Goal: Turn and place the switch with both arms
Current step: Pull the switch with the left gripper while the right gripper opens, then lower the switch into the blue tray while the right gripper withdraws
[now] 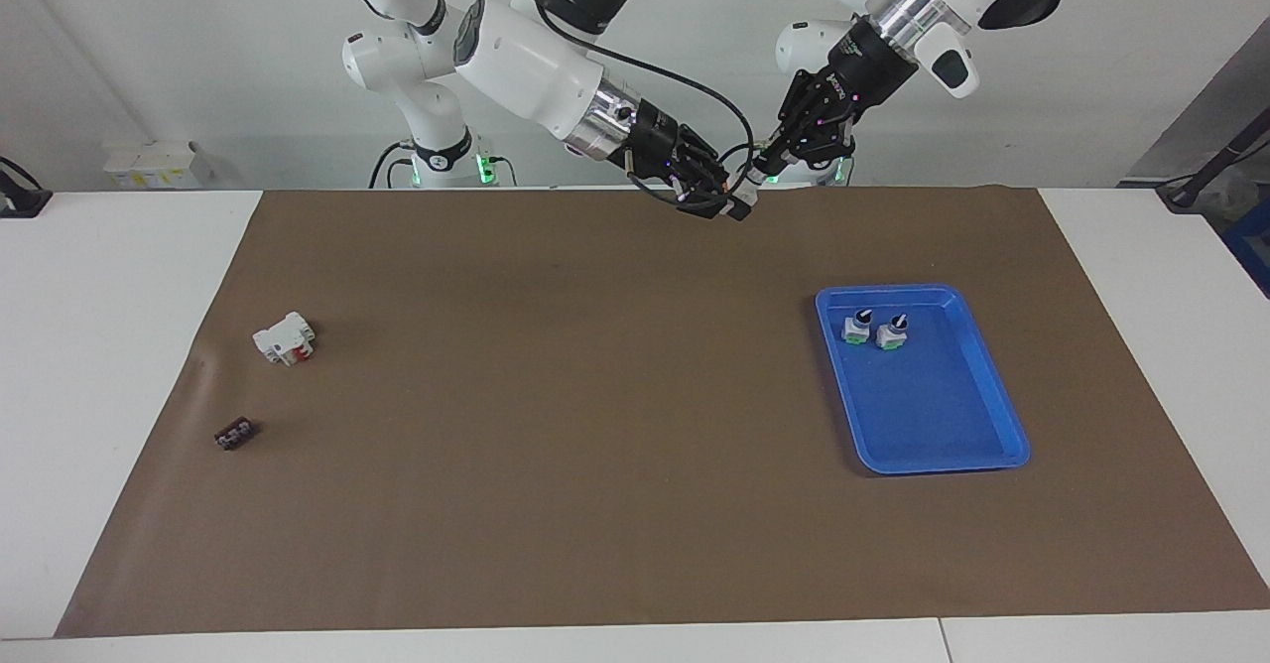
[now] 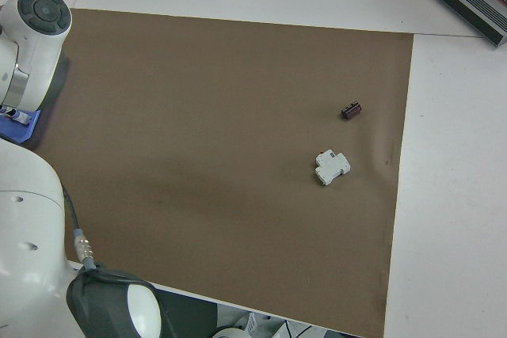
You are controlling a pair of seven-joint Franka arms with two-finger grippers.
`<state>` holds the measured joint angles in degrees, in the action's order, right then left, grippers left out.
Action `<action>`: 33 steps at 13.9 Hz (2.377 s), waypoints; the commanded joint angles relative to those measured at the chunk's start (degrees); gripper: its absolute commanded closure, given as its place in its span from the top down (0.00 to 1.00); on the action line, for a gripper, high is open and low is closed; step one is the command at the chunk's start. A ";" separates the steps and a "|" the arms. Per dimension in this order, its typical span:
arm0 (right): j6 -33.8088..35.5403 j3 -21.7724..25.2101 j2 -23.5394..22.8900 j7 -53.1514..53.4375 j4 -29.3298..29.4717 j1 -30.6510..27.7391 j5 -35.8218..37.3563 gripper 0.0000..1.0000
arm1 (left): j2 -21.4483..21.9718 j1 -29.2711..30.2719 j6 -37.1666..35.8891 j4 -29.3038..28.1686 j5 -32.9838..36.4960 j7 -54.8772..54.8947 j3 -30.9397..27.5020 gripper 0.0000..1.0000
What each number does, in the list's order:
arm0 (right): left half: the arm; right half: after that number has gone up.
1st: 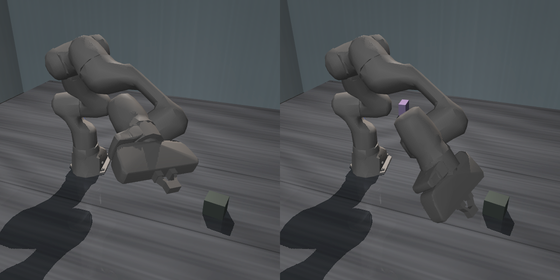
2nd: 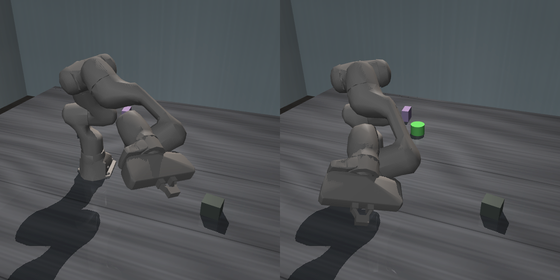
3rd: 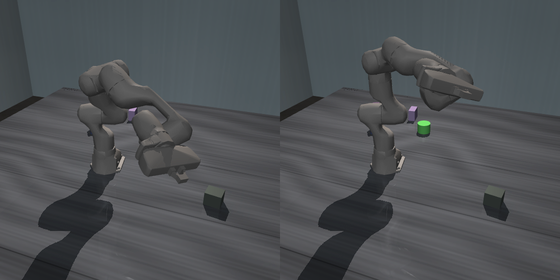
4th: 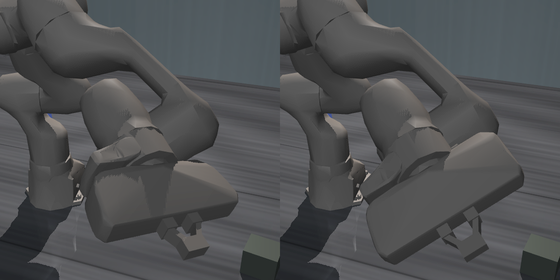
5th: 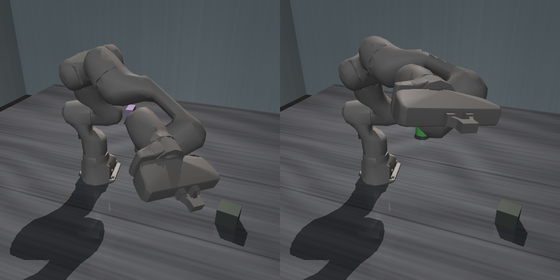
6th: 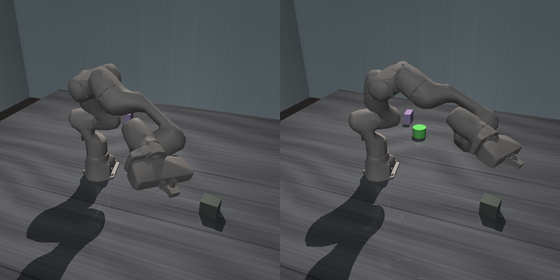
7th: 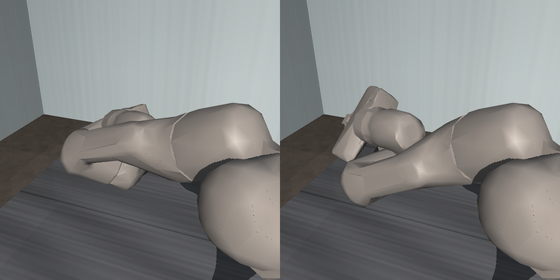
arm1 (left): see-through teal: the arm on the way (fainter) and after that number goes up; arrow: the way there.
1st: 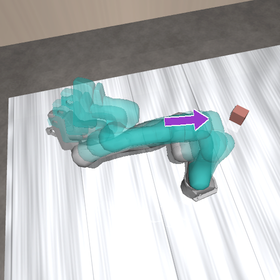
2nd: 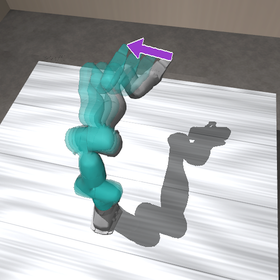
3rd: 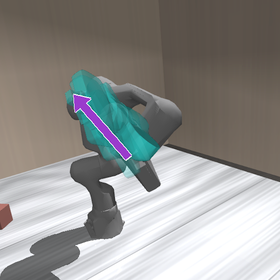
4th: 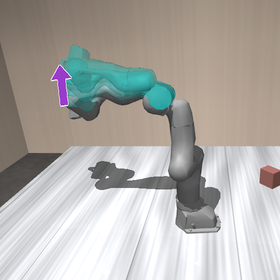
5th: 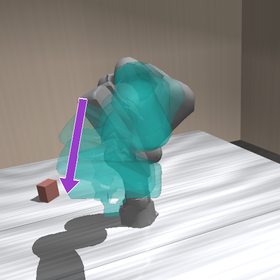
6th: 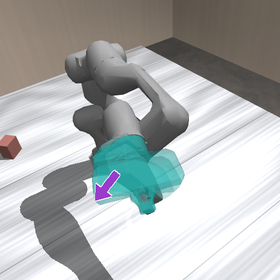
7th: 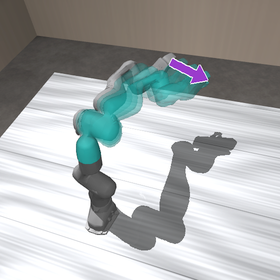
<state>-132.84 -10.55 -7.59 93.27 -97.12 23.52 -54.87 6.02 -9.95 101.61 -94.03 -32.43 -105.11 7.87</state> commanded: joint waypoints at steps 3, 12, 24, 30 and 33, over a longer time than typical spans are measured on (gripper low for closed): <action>-2.16 -1.06 -1.99 0.25 1.41 0.65 2.47 1.00 | 1.80 -1.30 0.08 -1.68 -4.39 -1.94 1.10 0.00; 1.52 -0.70 -0.77 -1.07 1.32 -1.19 9.34 1.00 | 2.33 0.28 0.69 -3.78 -3.69 0.87 0.39 0.00; 13.99 -0.53 4.25 -30.55 1.32 -15.25 38.06 1.00 | 11.20 8.80 18.78 -27.32 8.79 44.40 0.30 0.00; 28.06 -0.18 6.35 -62.02 1.50 -22.46 51.79 1.00 | 4.28 12.32 27.48 -30.77 16.17 75.54 0.39 0.00; 33.42 5.87 8.54 -69.08 1.76 -20.63 52.85 1.00 | -2.74 12.59 34.32 -30.77 19.49 90.12 0.39 0.00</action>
<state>-102.47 -7.45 -1.27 28.59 -95.24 2.02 -3.33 7.73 1.95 130.95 -124.89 -16.28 -23.35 7.72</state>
